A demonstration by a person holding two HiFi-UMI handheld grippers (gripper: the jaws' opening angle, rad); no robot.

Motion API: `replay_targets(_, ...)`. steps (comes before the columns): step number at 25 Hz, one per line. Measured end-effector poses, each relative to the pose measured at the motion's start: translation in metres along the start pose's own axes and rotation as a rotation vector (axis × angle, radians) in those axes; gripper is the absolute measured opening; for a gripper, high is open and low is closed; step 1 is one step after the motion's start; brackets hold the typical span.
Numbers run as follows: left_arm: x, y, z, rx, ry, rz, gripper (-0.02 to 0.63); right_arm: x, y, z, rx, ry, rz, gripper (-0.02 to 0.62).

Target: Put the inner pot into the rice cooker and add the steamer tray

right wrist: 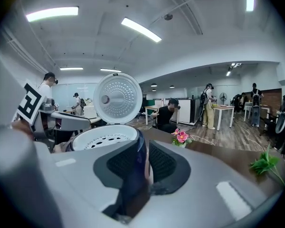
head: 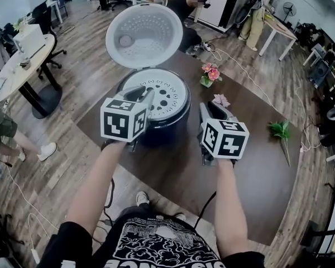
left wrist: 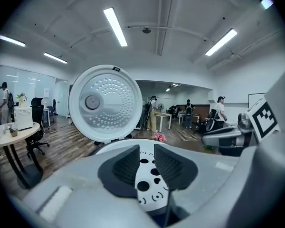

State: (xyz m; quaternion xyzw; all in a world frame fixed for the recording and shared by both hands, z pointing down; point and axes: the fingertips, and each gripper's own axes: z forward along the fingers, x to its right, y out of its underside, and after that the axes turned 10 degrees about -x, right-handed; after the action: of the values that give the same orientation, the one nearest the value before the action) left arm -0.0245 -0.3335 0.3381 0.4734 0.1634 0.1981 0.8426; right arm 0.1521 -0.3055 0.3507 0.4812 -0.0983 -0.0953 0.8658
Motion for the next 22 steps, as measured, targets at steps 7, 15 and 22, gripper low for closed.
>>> replay_targets(7, 0.058, -0.011, 0.015, 0.006, 0.090, 0.070, 0.086, 0.047, 0.016, -0.041, 0.027, 0.085, 0.047, 0.051)
replay_targets(15, 0.137, -0.015, 0.032, 0.015, 0.231, 0.158, 0.064, 0.101, 0.039, -0.109, 0.072, 0.238, 0.099, 0.035)
replay_targets(22, 0.177, -0.013, 0.042, 0.015, 0.334, 0.205, 0.048, 0.126, 0.050, -0.151, 0.089, 0.355, 0.134, 0.032)
